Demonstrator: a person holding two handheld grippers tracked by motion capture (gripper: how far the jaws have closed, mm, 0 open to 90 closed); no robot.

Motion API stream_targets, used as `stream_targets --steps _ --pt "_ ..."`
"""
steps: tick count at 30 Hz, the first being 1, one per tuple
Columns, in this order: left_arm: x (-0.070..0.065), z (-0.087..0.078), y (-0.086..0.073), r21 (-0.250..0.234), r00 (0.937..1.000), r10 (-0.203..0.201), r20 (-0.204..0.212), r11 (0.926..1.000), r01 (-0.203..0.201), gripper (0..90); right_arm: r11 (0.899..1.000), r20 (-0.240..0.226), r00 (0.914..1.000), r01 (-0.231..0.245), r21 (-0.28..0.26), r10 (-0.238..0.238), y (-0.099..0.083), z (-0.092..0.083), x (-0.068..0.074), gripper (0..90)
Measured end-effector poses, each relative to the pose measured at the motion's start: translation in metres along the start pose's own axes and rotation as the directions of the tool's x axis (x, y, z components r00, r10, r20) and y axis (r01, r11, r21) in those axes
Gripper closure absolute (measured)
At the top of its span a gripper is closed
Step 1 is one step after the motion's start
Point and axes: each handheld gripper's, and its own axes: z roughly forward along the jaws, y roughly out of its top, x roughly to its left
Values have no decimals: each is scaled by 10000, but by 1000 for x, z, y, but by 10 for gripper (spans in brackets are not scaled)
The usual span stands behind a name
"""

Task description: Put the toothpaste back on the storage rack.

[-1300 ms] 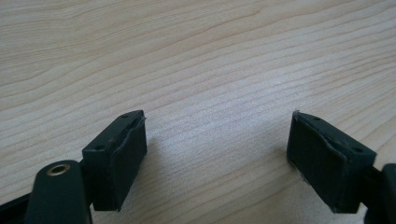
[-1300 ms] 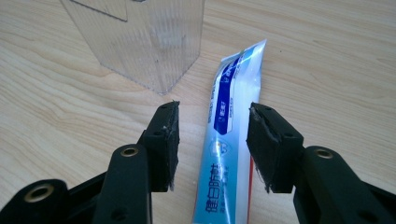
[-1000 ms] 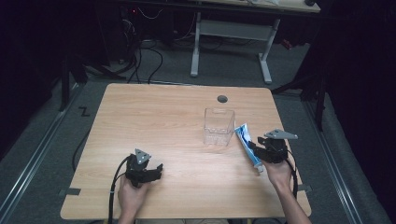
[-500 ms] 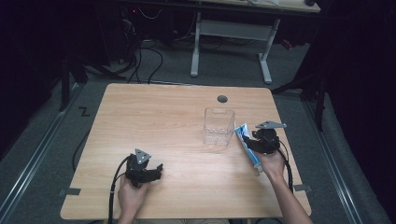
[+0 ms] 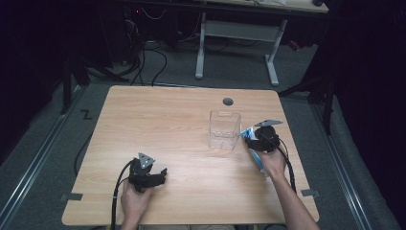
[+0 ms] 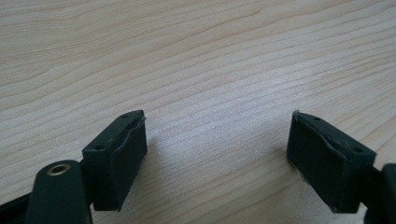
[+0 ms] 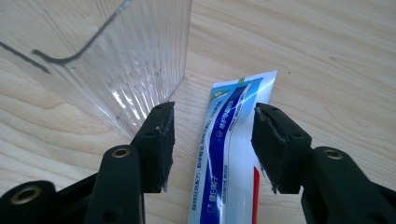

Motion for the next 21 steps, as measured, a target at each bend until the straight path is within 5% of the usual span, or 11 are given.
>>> stream_targets --steps 21 --pt "0 0 0 -9 10000 -4 -4 10000 4 205 9918 239 9988 -464 1191 439 4 32 -2 455"
